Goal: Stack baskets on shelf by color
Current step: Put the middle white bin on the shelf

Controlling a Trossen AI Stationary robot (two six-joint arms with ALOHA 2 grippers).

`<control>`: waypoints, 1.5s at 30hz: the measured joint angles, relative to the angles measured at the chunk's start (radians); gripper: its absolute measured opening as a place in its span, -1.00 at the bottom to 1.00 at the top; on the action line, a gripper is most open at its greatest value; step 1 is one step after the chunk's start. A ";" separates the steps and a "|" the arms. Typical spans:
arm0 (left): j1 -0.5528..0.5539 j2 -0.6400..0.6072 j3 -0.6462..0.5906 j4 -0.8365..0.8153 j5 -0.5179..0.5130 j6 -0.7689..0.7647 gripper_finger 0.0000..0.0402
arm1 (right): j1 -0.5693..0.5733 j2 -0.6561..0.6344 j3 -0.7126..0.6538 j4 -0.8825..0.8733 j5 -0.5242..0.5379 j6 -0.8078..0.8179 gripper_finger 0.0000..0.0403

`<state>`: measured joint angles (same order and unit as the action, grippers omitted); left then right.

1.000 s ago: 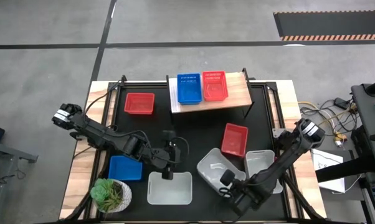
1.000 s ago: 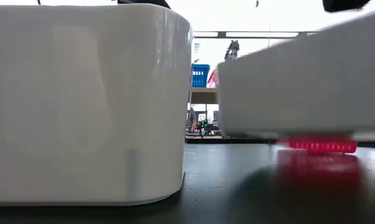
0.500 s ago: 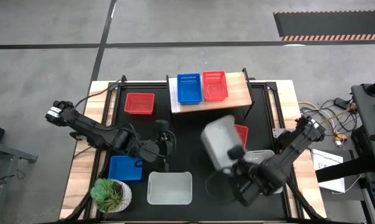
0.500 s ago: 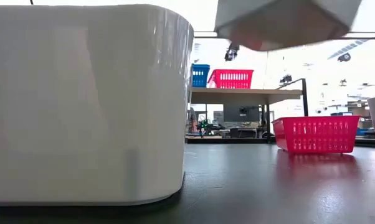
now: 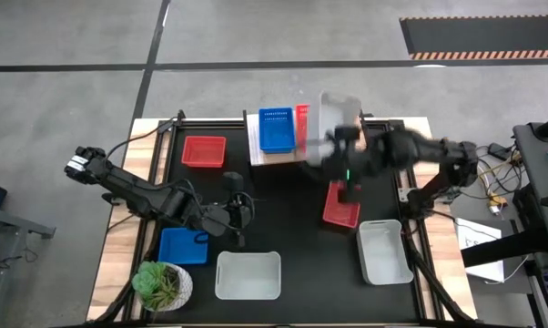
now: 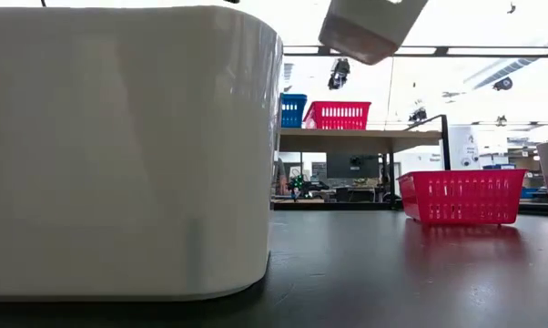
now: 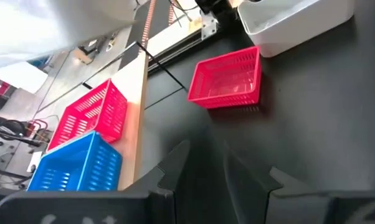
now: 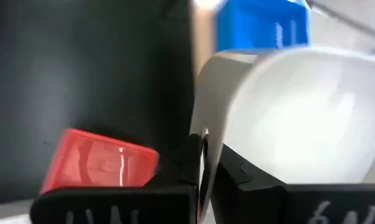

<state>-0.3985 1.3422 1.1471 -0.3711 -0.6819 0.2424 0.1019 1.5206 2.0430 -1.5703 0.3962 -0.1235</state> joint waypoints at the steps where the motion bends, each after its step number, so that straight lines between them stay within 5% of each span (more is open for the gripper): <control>1: 0.000 0.000 -0.005 -0.003 -0.001 0.000 -0.61 | -0.057 -0.007 0.000 -0.002 -0.022 -0.034 -0.96; 9: 0.000 -0.027 -0.047 -0.005 -0.037 0.027 -0.61 | -0.496 -0.011 -0.004 -0.003 -0.229 -0.267 -0.96; 15: 0.000 -0.070 -0.064 -0.002 -0.038 0.025 -0.61 | -0.664 0.009 -0.025 0.000 -0.299 -0.388 -0.96; 28: 0.000 -0.079 -0.075 -0.004 -0.039 0.026 -0.61 | -0.689 0.004 -0.184 0.000 -0.220 -0.348 -0.96; 38: 0.000 -0.079 -0.075 -0.004 -0.038 0.026 -0.61 | -0.678 0.005 -0.264 -0.001 -0.431 -0.387 -0.96; 45: 0.000 -0.079 -0.075 -0.004 -0.038 0.027 -0.61 | -0.631 0.005 -0.264 0.005 -0.449 -0.425 -0.96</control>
<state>-0.3988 1.2633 1.0718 -0.3748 -0.7204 0.2691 -0.5293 1.5253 1.7794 -1.5655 -0.0525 -0.5483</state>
